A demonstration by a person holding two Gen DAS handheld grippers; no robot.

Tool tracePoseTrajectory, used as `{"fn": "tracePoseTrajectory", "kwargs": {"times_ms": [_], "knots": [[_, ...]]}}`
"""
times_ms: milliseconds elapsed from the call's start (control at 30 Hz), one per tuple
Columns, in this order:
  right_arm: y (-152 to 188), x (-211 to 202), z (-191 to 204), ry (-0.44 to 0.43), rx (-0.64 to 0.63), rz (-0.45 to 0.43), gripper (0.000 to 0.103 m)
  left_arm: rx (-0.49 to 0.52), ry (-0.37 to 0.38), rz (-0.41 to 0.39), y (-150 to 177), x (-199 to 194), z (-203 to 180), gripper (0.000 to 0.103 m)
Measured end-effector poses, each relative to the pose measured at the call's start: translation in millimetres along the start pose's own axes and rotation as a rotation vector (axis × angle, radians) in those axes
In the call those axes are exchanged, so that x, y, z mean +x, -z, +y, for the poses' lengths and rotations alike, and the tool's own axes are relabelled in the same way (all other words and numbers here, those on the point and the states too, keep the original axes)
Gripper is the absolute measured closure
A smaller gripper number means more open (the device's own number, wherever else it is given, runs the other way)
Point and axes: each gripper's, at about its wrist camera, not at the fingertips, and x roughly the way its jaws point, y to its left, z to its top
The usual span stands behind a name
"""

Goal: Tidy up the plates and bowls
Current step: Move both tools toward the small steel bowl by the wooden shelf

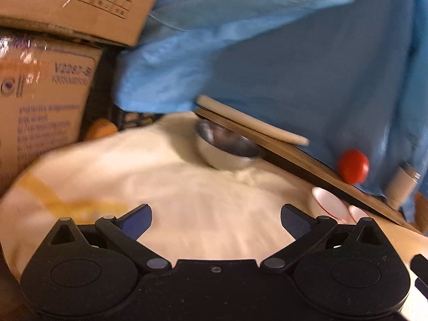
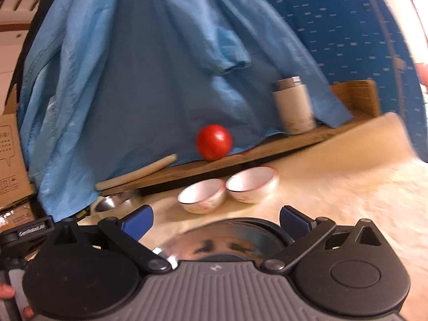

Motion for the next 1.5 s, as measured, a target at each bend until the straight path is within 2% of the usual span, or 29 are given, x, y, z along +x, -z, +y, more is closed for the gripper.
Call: {"fn": "tracePoseTrajectory", "kwargs": {"times_ms": [167,300,500,733,933,1000,1233,1433,1500], "knots": [[-15.2,33.8,26.2,-0.092,-0.073,0.099,0.0,0.014,-0.03,0.021,-26.7,26.2,13.7,0.001],[-34.2,64.3,47.5,-0.153,-0.172,0.193,0.0,-0.012,-0.05,0.032,-40.5,50.1,18.4,0.001],[-54.2,108.9,79.2,-0.198,-0.35,0.256,0.0,0.014,-0.098,0.004,-57.7,82.8,17.9,0.001],[-48.7,158.3,112.8,-0.244,-0.466,0.291,0.001,0.002,-0.112,0.028,-70.4,119.2,21.1,0.001],[-42.2,202.4,133.2,-0.269,-0.473,0.352,0.003,-0.046,-0.077,0.009,-70.6,131.2,29.1,0.001],[-40.5,215.7,136.5,-0.275,-0.453,0.375,0.007,-0.058,-0.068,-0.008,-69.3,131.1,32.2,0.001],[-38.9,244.1,139.3,-0.275,-0.383,0.412,0.01,-0.087,-0.019,-0.032,-68.9,133.9,38.2,0.004],[-36.4,260.9,141.9,-0.264,-0.335,0.434,0.016,-0.102,0.051,-0.018,-68.7,135.7,39.2,0.021],[-34.3,266.8,141.6,-0.258,-0.319,0.442,0.018,-0.101,0.062,-0.019,-68.4,135.7,39.0,0.031]]}}
